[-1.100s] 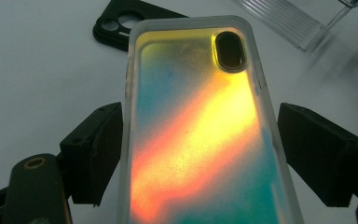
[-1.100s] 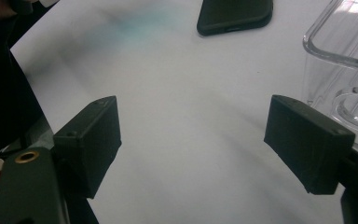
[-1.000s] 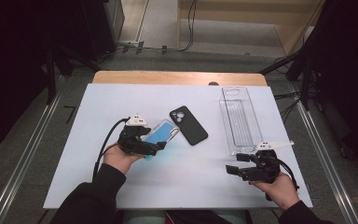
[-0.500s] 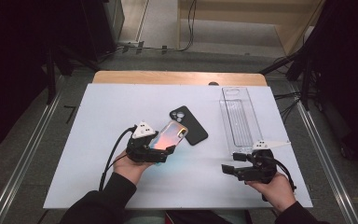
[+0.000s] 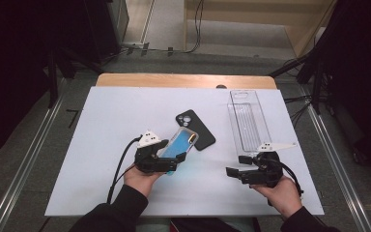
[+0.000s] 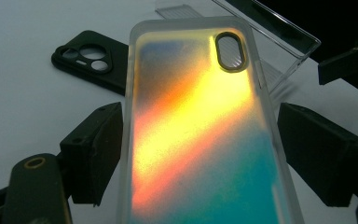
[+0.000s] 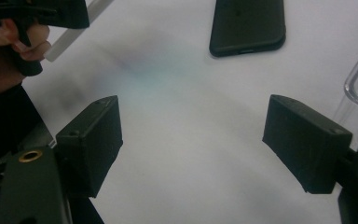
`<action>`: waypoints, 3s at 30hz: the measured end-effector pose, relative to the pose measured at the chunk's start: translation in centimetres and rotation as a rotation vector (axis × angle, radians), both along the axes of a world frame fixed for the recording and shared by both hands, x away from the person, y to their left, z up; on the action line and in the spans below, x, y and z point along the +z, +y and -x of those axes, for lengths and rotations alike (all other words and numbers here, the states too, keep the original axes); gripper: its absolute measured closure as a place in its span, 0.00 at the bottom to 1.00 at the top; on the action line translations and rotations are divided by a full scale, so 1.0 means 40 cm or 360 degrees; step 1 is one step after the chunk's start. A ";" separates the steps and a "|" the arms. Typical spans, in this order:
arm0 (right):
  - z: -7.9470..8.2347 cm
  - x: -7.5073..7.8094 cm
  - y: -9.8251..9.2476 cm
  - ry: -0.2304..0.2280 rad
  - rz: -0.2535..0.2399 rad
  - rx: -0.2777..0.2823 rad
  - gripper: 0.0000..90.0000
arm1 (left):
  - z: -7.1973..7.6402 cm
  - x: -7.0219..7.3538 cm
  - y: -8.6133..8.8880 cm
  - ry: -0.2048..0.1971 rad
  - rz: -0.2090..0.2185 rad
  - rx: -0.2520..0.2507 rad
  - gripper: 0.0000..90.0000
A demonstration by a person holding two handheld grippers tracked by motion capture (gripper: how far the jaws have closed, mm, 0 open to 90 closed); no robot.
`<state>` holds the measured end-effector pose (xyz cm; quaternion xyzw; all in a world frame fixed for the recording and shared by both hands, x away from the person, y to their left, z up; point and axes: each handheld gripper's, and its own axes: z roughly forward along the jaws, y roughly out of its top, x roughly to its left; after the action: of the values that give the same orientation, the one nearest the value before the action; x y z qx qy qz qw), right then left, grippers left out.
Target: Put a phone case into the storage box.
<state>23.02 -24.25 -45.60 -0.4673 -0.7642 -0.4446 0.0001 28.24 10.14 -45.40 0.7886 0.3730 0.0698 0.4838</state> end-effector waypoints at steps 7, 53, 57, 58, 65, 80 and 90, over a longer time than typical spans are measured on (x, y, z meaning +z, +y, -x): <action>-0.016 0.004 0.022 0.0016 -0.0017 0.0004 0.20 | 0.005 -0.022 -0.002 -0.0034 0.0013 0.0067 0.19; -0.112 0.062 0.136 0.0085 -0.0195 -0.0095 0.24 | 0.067 -0.092 -0.043 -0.0303 0.0079 0.0237 0.19; -0.120 0.061 0.145 0.0098 -0.0212 -0.0099 0.24 | 0.071 -0.094 -0.047 -0.0315 0.0071 0.0234 0.19; -0.124 0.060 0.147 0.0095 -0.0225 -0.0096 0.24 | 0.073 -0.096 -0.050 -0.0326 0.0068 0.0236 0.19; -0.140 0.053 0.167 0.0131 -0.0248 -0.0102 0.26 | 0.087 -0.089 -0.055 -0.0380 0.0106 0.0257 0.19; -0.168 0.042 0.197 0.0178 -0.0342 -0.0176 0.40 | 0.107 -0.087 -0.069 -0.0361 0.0154 0.0275 0.19; -0.190 0.028 0.209 0.0331 -0.0436 -0.0207 0.68 | 0.115 -0.077 -0.074 -0.0351 0.0201 0.0274 0.19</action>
<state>30.61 -15.88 -44.48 -0.5547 -0.6606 -0.4928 0.1140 23.63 7.19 -48.48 0.7091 0.3876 0.1737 0.5628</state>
